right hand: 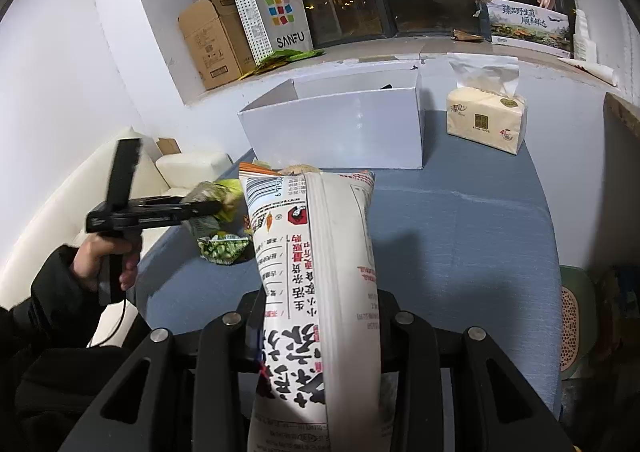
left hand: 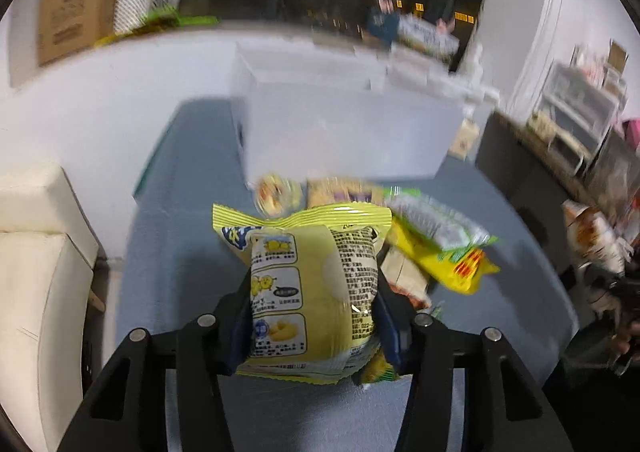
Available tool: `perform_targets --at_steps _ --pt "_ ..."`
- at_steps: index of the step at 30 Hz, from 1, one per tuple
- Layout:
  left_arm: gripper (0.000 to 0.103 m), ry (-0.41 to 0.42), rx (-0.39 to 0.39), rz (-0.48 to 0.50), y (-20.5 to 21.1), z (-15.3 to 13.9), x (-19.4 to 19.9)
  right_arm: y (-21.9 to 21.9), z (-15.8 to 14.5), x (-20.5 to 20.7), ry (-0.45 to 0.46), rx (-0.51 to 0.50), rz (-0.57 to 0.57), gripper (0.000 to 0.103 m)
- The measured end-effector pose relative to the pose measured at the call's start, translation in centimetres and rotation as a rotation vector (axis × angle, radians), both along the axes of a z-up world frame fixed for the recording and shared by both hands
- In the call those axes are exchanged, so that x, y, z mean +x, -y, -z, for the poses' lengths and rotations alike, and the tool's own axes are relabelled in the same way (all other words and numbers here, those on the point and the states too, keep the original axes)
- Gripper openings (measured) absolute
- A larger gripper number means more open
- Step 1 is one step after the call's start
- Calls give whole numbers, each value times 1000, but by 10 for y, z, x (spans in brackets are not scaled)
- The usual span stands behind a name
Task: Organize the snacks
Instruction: 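Grasp the white rice-cracker bag with right gripper while left grasps the yellow chip bag, then carry the rice-cracker bag into the box with right gripper while left drops the chip bag in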
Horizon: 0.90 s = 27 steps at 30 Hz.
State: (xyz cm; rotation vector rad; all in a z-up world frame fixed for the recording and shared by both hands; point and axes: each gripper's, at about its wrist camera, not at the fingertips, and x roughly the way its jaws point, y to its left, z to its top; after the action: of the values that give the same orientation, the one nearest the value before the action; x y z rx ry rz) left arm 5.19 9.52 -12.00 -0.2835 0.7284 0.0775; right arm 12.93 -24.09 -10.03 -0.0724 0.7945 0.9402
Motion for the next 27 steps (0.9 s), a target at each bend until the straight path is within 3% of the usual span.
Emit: perform_targets --at_steps 7,14,19,22,27 --pt "56 174 -52 3 -9 -58 -8 -15 -17 11 8 63 1 39" --pt "56 272 -56 49 -11 -111 50 -48 -61 56 22 173 18 39" --pt "56 266 -39 35 -24 -133 124 -86 -88 125 -26 241 78 39" --pt "56 223 -55 23 -36 -130 165 -110 -93 163 -18 214 139 39" --pt "57 147 -9 -17 -46 -109 208 -148 -81 217 -44 112 186 39"
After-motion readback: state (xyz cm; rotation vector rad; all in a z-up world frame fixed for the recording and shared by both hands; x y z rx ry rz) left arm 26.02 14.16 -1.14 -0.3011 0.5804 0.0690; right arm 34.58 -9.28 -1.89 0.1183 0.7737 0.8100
